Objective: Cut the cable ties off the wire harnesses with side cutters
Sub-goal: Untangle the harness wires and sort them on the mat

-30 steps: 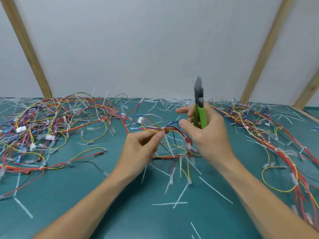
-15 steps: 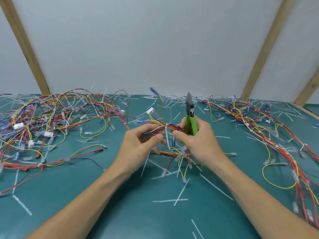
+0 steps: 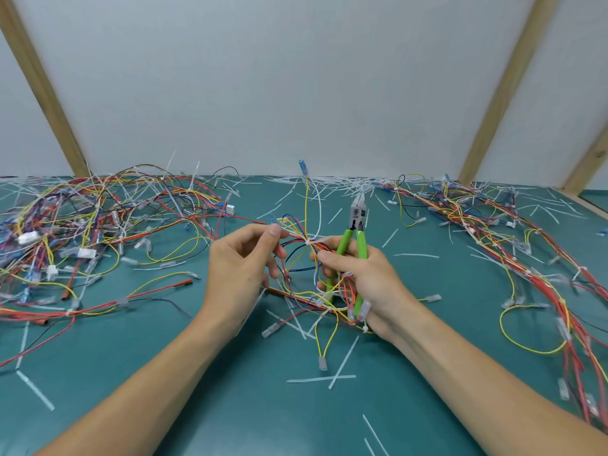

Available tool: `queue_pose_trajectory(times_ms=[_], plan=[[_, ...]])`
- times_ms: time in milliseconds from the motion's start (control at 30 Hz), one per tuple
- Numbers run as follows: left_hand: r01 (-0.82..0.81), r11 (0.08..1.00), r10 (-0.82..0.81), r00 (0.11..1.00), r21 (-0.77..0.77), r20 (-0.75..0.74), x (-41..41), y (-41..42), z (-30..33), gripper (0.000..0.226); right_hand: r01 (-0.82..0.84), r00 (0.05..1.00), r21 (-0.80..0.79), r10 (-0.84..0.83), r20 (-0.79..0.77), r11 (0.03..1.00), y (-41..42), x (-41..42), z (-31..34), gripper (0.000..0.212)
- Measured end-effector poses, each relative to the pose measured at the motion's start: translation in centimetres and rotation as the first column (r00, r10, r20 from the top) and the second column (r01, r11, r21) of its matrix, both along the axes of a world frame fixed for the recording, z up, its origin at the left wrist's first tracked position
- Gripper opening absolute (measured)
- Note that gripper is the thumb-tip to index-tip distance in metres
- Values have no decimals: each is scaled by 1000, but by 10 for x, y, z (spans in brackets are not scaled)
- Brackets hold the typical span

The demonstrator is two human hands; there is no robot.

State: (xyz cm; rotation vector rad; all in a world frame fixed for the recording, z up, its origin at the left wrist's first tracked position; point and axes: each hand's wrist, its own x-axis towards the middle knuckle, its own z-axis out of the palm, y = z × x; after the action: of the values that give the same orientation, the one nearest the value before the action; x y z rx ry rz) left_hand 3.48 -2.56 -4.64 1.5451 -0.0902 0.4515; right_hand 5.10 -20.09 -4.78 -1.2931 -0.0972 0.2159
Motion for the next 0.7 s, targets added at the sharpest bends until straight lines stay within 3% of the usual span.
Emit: queue_pose_trajectory(times_ms=[233,400,533,700], plan=[[7,999,-8,1000,-32,-29,2,2,-1,15,-91,996,-61,91,-14,994,-4,1,0,5],[23,999,-24,999,-41,-29,1,3,-1,11,-71,997,-98,72,10,993,-6,1,4,12],[-1,1000,1,1000,-30,-14,2,4,-1,10,97,971,-300,-23,240,949,-9,3,10,4],[-12,999,12,1000,31,18,3,2,-2,9,324,859,-388,-96,504,863,-13,4,11,15]])
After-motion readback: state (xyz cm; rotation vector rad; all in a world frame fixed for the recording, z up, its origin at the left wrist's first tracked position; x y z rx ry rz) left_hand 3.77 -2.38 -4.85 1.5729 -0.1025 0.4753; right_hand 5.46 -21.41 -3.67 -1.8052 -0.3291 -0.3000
